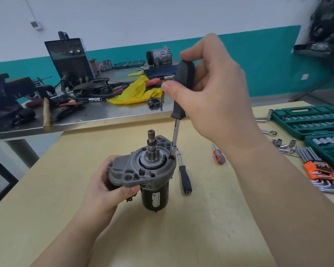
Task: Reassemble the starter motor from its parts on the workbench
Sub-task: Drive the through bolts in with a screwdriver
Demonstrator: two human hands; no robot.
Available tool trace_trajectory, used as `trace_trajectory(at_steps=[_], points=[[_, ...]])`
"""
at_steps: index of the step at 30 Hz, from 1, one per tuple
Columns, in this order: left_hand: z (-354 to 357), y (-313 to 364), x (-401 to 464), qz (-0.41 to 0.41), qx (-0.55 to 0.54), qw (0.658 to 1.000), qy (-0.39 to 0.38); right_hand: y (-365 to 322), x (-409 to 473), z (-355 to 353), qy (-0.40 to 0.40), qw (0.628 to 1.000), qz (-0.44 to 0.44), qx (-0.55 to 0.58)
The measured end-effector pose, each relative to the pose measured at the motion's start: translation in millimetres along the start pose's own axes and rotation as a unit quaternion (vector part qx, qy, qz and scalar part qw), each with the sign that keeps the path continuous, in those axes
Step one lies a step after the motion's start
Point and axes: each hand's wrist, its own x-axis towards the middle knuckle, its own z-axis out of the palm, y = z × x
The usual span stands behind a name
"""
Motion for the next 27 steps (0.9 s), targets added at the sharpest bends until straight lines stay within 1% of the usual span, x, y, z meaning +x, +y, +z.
trace_trajectory(at_steps=[1,2,4,6,8,10,14,16,17,18,19,21,23,25,27], points=[[0.0,0.4,-0.1,0.0,-0.001,1.0,0.001,0.6,0.6,-0.7,0.001,1.0,-0.003,-0.005],[-0.1,0.7,-0.1,0.0,-0.002,1.0,0.002,1.1,1.5,-2.0,-0.012,1.0,0.0,0.013],[0.1,1.2,0.0,0.0,-0.001,1.0,0.001,2.0,4.3,-4.8,-0.073,0.991,0.023,0.114],[0.6,1.5,0.1,-0.001,-0.001,1.0,0.002,3.0,5.0,-8.1,-0.135,0.968,0.031,0.209],[0.7,1.7,0.5,-0.001,0.0,1.0,0.001,2.0,4.7,-10.9,-0.171,0.953,0.029,0.249],[0.3,1.1,0.5,-0.002,0.001,1.0,-0.002,-0.1,4.9,-12.7,-0.17,0.957,0.022,0.236],[-1.4,-0.5,-0.4,-0.004,0.002,1.0,-0.002,-0.4,3.0,-7.1,-0.068,0.993,0.008,0.101],[-2.2,-1.5,-0.4,-0.003,0.003,1.0,0.0,-0.3,1.3,-4.1,-0.028,0.998,0.006,0.049],[-2.7,-1.9,-0.1,-0.004,0.002,1.0,0.001,-0.6,1.3,-4.1,-0.022,0.999,0.005,0.044],[-3.1,-2.1,0.0,-0.004,0.002,1.0,0.001,-0.5,1.8,-5.0,-0.028,0.998,0.005,0.06],[-3.3,-2.3,0.2,-0.004,0.001,1.0,0.0,-0.1,2.8,-6.1,-0.047,0.994,0.01,0.101],[-3.6,-2.7,0.2,-0.003,0.0,1.0,-0.003,1.7,4.3,-8.5,-0.107,0.972,0.028,0.206],[-3.2,-2.3,0.1,-0.004,-0.002,1.0,-0.005,4.3,4.0,-9.9,-0.159,0.947,0.045,0.277],[-2.4,-1.4,0.2,-0.005,0.0,1.0,-0.006,5.6,3.2,-11.4,-0.189,0.931,0.049,0.308],[-1.8,-0.9,0.4,-0.005,0.002,1.0,-0.007,5.6,3.6,-13.4,-0.199,0.929,0.041,0.31]])
